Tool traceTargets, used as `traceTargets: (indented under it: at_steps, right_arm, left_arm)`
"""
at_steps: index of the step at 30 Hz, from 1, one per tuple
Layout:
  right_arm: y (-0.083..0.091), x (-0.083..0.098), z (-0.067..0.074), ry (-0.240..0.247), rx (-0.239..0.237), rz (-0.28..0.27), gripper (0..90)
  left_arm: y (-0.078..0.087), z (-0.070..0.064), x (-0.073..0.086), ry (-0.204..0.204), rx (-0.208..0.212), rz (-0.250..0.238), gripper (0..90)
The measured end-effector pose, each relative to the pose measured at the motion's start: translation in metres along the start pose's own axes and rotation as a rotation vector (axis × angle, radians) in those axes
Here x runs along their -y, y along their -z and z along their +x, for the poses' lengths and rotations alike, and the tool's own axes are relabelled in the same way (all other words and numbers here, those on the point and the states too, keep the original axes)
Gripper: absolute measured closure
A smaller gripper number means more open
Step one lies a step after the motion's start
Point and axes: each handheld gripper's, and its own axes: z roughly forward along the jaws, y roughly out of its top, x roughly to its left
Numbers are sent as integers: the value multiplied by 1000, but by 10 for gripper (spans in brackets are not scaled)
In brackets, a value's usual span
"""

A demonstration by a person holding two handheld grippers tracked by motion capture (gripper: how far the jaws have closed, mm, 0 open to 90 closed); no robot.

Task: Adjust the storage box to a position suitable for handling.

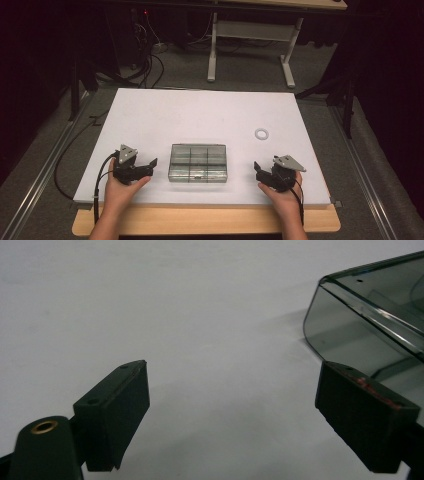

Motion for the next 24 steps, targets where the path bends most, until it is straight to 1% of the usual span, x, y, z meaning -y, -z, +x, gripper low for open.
traceTargets:
  at_steps: [1,2,3,4,5,6,7,8,9,10,11,12,14,15,16,17,18,19,20,21,22,23,24]
  right_arm:
    - [2,0,0,0,9,-13,227]
    - [2,0,0,0,9,-13,227]
    - [6,1,-1,-4,6,-35,223]
    - [8,2,-1,12,5,-44,228]
    - [8,2,-1,12,5,-44,228]
    - [10,4,-1,33,3,-53,214]
    - [13,7,-2,34,1,-70,201]
    - [13,7,-2,34,1,-70,201]
    - [14,7,-4,30,-3,-67,201]
    - [15,7,-5,17,-8,-73,194]
    - [16,7,-8,-5,-1,-66,190]
    - [16,7,-8,-5,-1,-66,190]
    - [16,7,-10,-30,16,-55,221]
    - [16,8,-13,-56,15,-46,215]
    - [16,8,-13,-56,15,-46,215]
    - [17,8,-15,-62,7,-49,216]
    - [19,8,-16,-63,21,-60,239]
    - [19,8,-16,-63,21,-60,239]
    - [20,8,-17,-62,23,-67,247]
    - [22,8,-17,-60,27,-81,248]
    - [22,8,-17,-60,27,-81,248]
    - [23,8,-18,-63,24,-85,239]
    - [23,8,-18,-57,29,-86,203]
  left_arm:
    - [0,0,0,0,0,0,136]
    - [-1,0,0,-2,-4,6,136]
    - [-2,1,1,3,7,15,112]
    - [-2,3,2,13,18,11,91]
    - [-1,4,3,23,24,0,91]
    - [1,5,3,24,41,-8,101]
    - [3,5,4,20,53,-10,126]
    - [4,5,5,15,51,-8,126]
    - [4,6,6,28,58,1,182]
    - [4,7,6,35,56,4,188]
    - [4,8,6,45,65,4,192]
    - [5,9,7,52,72,-1,192]
    - [8,9,8,51,81,-40,222]
    - [9,9,9,54,83,-52,236]
    - [9,9,9,50,91,-56,236]
    - [9,10,9,42,121,-58,241]
    - [8,10,9,39,141,-50,236]
    - [8,10,8,38,130,-34,236]
    - [7,10,9,39,145,-29,237]
    - [7,11,9,40,154,-32,304]
    - [9,11,9,39,165,-43,304]
    - [11,9,11,34,127,-75,313]
    - [13,8,11,21,121,-92,245]
